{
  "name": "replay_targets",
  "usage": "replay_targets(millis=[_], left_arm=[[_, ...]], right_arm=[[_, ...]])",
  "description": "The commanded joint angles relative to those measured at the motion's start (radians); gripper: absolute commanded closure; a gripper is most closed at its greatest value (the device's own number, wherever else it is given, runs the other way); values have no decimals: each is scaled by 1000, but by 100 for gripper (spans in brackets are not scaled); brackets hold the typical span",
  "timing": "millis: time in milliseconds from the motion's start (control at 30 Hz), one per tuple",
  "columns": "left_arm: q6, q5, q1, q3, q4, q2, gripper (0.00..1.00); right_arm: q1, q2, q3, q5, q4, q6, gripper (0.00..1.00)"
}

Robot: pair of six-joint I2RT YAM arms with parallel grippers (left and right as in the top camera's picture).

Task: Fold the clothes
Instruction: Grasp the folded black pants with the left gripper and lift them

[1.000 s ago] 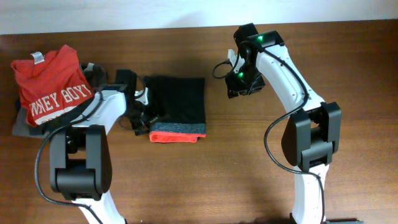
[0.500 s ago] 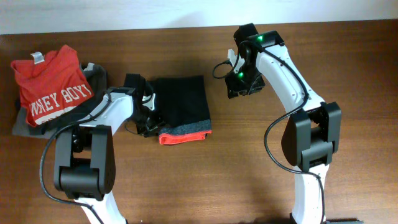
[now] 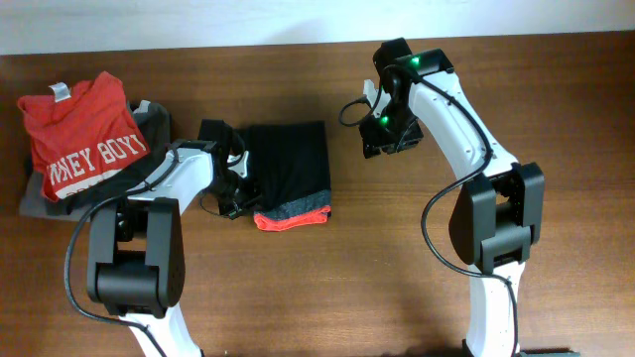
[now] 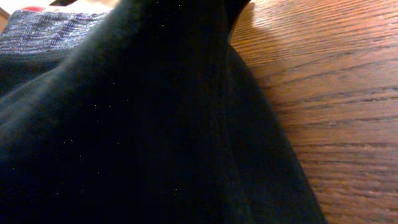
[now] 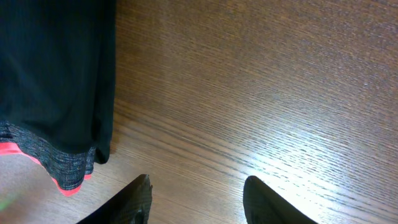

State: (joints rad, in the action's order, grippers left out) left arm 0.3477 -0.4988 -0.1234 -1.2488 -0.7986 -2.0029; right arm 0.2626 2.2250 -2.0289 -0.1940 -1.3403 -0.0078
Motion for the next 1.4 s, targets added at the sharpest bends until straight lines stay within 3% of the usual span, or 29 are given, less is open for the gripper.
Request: replay_targets(millis=[0,267,467,667,1067,1367], left_arm=[[-5,34,6,17,0,-22,100],[-55,198,70,-93,-106,62,99],[-196,408,77,-356,-277,90,100],[-287,544,97,-612,-348,90,100],[-320,539,198,-827,-331,90,100],[-336,430,201,-844,-89,90,100]], right_arm=[[5,-13,-10,-13,-7,-3,48],[5,-13,-10,-13,-7,-3,48],[5,-13,-10,-12,-7,-3,47],[5,-13,-10,-12,-7,-3,48],[5,-13,-10,-12,-6,-3,47],[5,-13,-10,-12,-8,-3,48]])
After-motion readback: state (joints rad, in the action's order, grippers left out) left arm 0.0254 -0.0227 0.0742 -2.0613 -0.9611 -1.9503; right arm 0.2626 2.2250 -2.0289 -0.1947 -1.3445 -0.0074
